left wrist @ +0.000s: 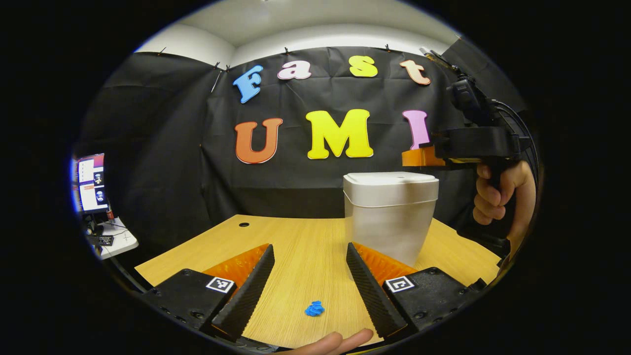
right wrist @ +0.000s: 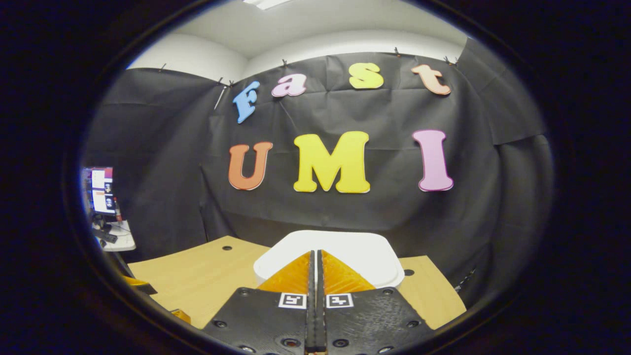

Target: Press the lid of the desktop garbage bin to open it, pick up the crumpled paper on the desktop and throw it into the bin, then pick up the pop can on the desktop and drop it into the bin, and finally close the garbage bin lid.

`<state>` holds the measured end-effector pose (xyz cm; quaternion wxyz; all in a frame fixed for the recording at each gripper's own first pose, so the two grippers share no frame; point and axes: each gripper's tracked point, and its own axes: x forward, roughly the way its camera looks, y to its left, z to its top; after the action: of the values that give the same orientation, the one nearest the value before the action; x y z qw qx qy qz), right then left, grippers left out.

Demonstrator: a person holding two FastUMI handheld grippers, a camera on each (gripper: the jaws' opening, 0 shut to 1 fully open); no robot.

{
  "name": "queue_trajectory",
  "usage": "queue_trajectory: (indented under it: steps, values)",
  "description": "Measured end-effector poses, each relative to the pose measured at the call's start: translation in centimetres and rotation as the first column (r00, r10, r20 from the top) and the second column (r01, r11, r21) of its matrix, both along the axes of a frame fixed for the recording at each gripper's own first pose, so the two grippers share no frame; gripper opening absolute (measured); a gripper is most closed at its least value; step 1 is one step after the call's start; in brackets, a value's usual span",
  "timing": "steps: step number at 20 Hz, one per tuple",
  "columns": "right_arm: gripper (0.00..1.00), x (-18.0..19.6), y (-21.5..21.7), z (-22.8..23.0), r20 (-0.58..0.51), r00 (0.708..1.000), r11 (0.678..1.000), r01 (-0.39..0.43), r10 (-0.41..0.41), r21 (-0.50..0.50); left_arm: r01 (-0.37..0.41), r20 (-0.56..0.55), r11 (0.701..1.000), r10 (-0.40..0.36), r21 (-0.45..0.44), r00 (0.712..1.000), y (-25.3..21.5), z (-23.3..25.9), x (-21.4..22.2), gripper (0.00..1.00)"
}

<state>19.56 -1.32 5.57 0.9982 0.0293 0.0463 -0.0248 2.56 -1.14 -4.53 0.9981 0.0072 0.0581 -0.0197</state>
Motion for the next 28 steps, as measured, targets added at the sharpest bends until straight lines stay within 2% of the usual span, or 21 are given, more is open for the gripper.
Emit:
queue_trajectory:
  steps: [2, 6, 10, 12, 16, 18, 23, 25, 26, 28]
  values:
    - [0.0, 0.6, -0.9, -0.4, -0.019, 0.999, 0.998, 0.05, -0.05, -0.023, -0.004, -0.007, 1.0, 0.004, -0.007, 1.0, 0.3, -0.2, 0.2, 0.95]
    - [0.0, 1.5, -0.7, -2.9, -0.109, 0.992, 0.997, 0.067, -0.07, -0.03, -0.007, -0.011, 1.0, 0.007, -0.011, 1.0, 0.4, -0.2, 0.3, 0.95]
    - [0.0, 1.5, -0.5, -3.5, -0.128, 0.989, 0.994, 0.056, -0.067, -0.088, -0.009, -0.013, 1.0, 0.008, -0.012, 1.0, 0.5, -0.4, 0.5, 0.95]
    - [0.01, 1.3, -0.8, -3.8, -0.13, 0.989, 0.996, 0.062, -0.069, -0.057, -0.01, -0.018, 1.0, 0.01, -0.014, 1.0, 0.5, -0.4, 0.6, 0.95]
    - [0.0, 0.4, -1.4, -1.6, -0.062, 0.994, 0.995, 0.091, -0.093, -0.029, -0.008, -0.02, 1.0, 0.007, -0.021, 1.0, 0.4, -0.5, 0.9, 0.95]
    - [0.0, -0.8, -0.8, -0.7, -0.01, 0.998, 0.998, 0.067, -0.067, 0.003, -0.007, -0.035, 0.999, 0.006, -0.033, 0.999, 0.5, -1.1, 1.1, 0.95]
    - [0.0, -5.7, 1.0, 1.6, 0.119, 0.99, 0.988, 0.085, -0.07, -0.131, 0.001, -0.094, 0.997, -0.008, -0.077, 0.996, 0.0, -2.4, 1.8, 0.96]
    - [0.12, -7.7, 1.8, 1.9, 0.148, 0.987, 0.984, 0.079, -0.055, -0.162, 0.004, -0.113, 0.996, -0.013, -0.086, 0.994, 0.1, -2.8, 2.0, 0.96]
    - [0.35, -8.6, 1.8, 2.0, 0.162, 0.985, 0.981, 0.085, -0.057, -0.175, 0.004, -0.116, 0.996, -0.014, -0.086, 0.993, 0.1, -2.9, 2.0, 0.96]
    - [0.49, -10.2, 2.4, 1.5, 0.169, 0.984, 0.984, 0.078, -0.05, -0.163, -0.001, -0.114, 0.997, -0.009, -0.083, 0.993, 0.2, -3.0, 2.1, 0.96]
